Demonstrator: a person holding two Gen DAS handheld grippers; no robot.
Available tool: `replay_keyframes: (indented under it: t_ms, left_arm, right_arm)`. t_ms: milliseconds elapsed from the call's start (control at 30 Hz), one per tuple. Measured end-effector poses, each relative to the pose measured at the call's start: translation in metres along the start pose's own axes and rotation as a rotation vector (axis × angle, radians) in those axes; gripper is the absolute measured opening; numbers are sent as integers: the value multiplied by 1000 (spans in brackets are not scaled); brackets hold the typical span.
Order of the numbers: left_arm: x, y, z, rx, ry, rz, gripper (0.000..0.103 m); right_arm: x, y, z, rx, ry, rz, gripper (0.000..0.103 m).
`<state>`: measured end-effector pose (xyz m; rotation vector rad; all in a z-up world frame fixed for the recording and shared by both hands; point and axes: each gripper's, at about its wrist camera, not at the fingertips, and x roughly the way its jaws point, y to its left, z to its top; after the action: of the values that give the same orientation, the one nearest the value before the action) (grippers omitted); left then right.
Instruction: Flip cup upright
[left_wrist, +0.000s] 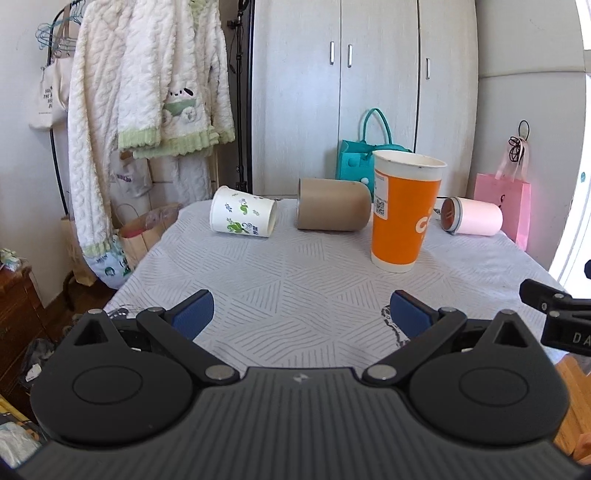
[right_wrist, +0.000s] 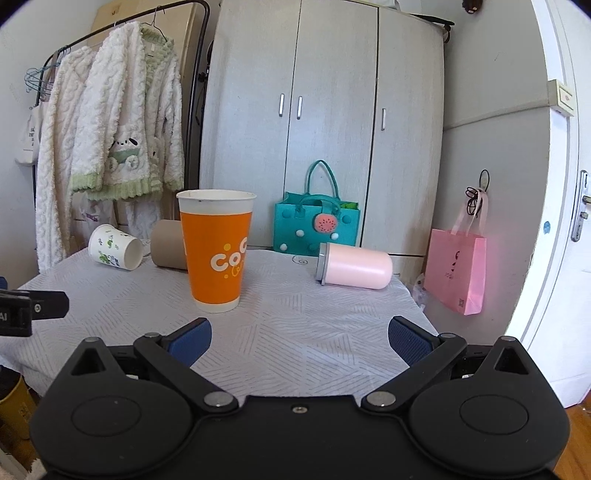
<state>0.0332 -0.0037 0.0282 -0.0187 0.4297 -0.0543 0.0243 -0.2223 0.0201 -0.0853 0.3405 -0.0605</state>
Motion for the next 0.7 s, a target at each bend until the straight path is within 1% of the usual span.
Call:
replay_keyframes:
  t_ms: [133, 300, 400, 500, 600, 700]
  left_arm:
    - [-1, 5, 0, -17, -18, -15, 103]
    - [-1, 5, -3, 5, -61, -13, 103]
    - [0, 3, -4, 25, -55, -7, 103]
    - [1, 4, -4, 22, -48, -2, 103]
    - [2, 5, -5, 24, -50, 28, 103]
    - [2, 7, -5, 26, -47, 37, 103]
  right_arm:
    - [1, 2, -1, -1, 12, -6, 103]
    - [2, 3, -1, 15, 20, -11, 103]
    - [2, 3, 1, 22, 23, -15, 103]
    - [2, 4, 1, 19, 23, -13, 103]
    - [1, 6, -1, 12, 23, -15, 103]
    - [0, 7, -1, 11, 23, -14, 103]
